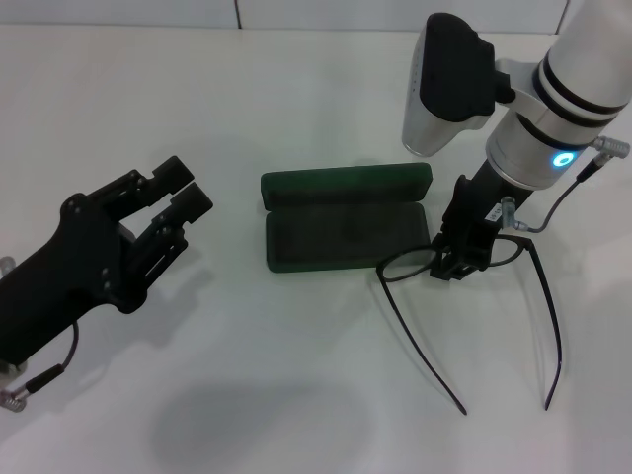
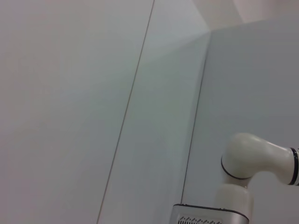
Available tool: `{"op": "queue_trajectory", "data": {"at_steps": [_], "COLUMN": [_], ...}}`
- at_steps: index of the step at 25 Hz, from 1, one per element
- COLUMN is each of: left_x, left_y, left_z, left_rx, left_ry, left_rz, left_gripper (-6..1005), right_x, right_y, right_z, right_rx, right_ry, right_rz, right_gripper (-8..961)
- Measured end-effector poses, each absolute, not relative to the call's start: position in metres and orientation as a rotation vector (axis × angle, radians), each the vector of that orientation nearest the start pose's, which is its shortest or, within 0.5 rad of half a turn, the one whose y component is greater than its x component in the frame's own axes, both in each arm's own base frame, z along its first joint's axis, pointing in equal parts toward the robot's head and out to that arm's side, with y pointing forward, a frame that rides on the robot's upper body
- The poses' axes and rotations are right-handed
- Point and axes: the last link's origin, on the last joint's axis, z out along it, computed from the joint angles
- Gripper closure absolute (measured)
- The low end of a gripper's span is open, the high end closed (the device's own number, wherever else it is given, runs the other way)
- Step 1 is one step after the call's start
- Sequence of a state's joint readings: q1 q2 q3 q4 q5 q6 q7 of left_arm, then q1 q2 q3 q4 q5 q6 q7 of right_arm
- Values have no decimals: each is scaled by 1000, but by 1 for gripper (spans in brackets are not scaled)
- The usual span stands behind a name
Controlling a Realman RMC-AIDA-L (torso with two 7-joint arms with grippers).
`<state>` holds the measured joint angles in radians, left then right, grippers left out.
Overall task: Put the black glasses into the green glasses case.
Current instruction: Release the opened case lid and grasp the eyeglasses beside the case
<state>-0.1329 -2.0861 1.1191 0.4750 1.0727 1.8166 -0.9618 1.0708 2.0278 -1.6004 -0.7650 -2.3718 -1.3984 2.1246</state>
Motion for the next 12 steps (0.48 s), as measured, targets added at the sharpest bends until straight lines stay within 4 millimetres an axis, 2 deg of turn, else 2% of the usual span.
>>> {"op": "queue_trajectory", "data": {"at_steps": [3,8,12], "left_x": [-281,-281,-282], "left_y": [218,219,218], "left_z": [9,9,9], "left_rx": [-2201,-2198,-2195], "left_ry": [-458,-460,-463], "left_rz": [-1441,-1443,-1442], "left_gripper": [770,786,799], "right_x": [116,117,118], "right_y": [393,392,392], "right_z": [-69,-69,-68], "right_rx": [-2988,-2984,-2983], "right_ry": [159,171,177], "right_rz": [-768,-771,-780], "right_gripper": [460,655,732]}}
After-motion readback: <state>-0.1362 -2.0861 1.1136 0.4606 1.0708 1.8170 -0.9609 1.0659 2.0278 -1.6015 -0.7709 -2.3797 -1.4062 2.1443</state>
